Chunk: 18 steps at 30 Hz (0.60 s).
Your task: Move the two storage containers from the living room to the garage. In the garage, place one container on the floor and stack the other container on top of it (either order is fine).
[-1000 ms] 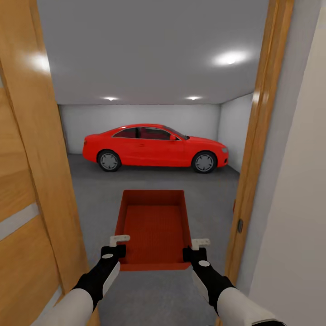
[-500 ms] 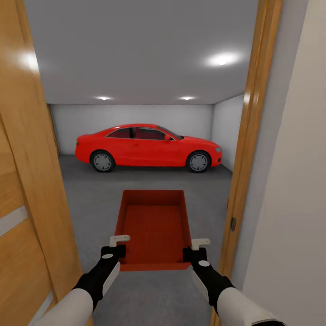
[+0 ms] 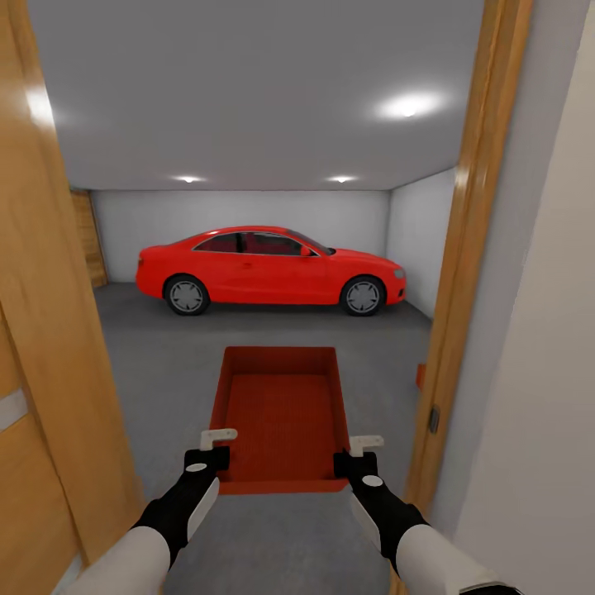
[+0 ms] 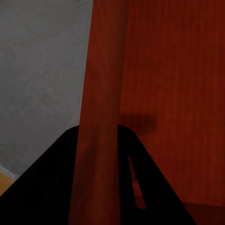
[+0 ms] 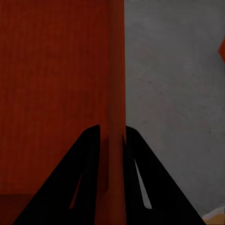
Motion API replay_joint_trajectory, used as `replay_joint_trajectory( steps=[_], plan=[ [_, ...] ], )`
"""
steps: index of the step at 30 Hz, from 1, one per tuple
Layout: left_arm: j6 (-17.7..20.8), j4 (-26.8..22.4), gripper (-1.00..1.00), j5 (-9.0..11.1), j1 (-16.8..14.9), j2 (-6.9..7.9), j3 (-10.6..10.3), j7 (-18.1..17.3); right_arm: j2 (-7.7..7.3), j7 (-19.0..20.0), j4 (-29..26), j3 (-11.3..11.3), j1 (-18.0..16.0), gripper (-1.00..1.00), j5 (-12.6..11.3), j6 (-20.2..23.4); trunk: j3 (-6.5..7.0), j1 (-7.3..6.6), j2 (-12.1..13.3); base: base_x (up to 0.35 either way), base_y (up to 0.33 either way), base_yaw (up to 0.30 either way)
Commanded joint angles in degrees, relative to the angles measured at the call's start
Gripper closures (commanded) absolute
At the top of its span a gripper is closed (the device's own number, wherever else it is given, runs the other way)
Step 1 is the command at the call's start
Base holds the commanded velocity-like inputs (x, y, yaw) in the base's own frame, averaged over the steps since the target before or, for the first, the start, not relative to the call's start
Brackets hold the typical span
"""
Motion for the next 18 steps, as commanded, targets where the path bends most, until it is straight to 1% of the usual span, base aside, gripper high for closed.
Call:
replay_joint_trajectory(
  steps=[1, 9, 14, 18],
  plan=[
    [0.36, -1.48, 1.0, 0.13, -0.06, 0.95, 2.61, 0.69, 0.0, -0.34, 0.18, -0.56, -0.05, 1.0, -0.17, -0.2, -0.1, 0.05, -0.08, 0.307, 0.0, 0.0],
    [0.36, -1.48, 1.0, 0.09, -0.06, 0.99, 2.6, 0.68, 0.0, -0.39, 0.18, -0.56, -0.05, 1.0, -0.17, -0.17, -0.1, 0.05, -0.08, 0.318, 0.004, 0.0],
    [0.36, -1.48, 1.0, 0.1, -0.06, 0.99, 2.67, 0.68, 0.0, -0.41, 0.18, -0.57, -0.05, 1.0, -0.17, -0.16, -0.1, 0.05, -0.08, 0.32, 0.073, 0.0],
    [0.36, -1.53, 1.0, 0.14, -0.06, 0.96, 2.68, 0.74, 0.0, -0.42, 0.18, -0.57, -0.05, 1.0, -0.17, -0.16, -0.1, 0.05, -0.08, 0.238, 0.03, 0.0]
  ],
)
